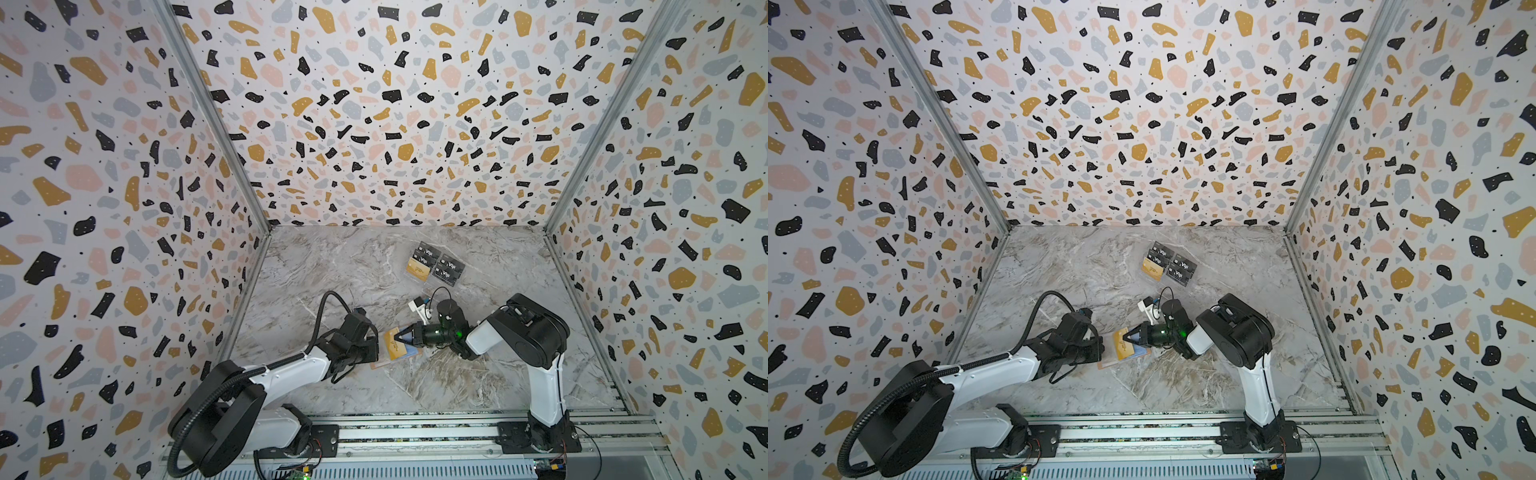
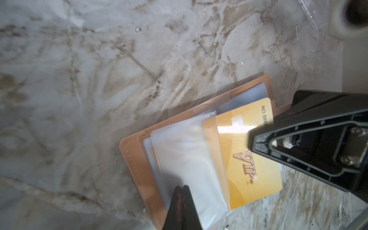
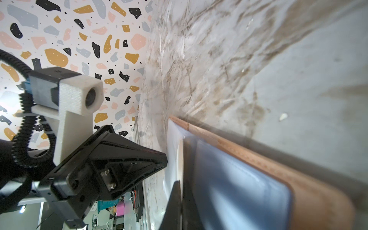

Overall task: Insert credit cards into a card holder
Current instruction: Insert the credit card into the card slot.

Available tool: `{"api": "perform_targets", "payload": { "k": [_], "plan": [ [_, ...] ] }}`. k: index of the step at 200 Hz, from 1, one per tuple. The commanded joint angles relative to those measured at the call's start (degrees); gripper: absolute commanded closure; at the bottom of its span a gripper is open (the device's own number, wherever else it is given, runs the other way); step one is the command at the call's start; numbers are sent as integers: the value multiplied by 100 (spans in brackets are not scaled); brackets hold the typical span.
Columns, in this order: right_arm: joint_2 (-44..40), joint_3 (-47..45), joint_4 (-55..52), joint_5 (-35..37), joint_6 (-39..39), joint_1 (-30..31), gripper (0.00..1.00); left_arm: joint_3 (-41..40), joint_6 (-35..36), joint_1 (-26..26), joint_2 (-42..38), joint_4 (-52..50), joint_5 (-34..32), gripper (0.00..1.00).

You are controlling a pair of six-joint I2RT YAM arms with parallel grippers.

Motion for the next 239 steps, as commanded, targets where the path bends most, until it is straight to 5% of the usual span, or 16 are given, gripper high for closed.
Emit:
{"api": "perform_targets", "payload": {
  "k": [1,132,239],
  "plan": [
    [51,147,52,-136,-171,-10,100,-161,118,-24,124,-222,66,100],
    [154,144,93,-213,345,58,100,-275,44,-24,-12,-156,57,100],
    [161,452,-203,-441,-411,-34,100,-290,114,-24,35,-153,189,100]
  ]
}}
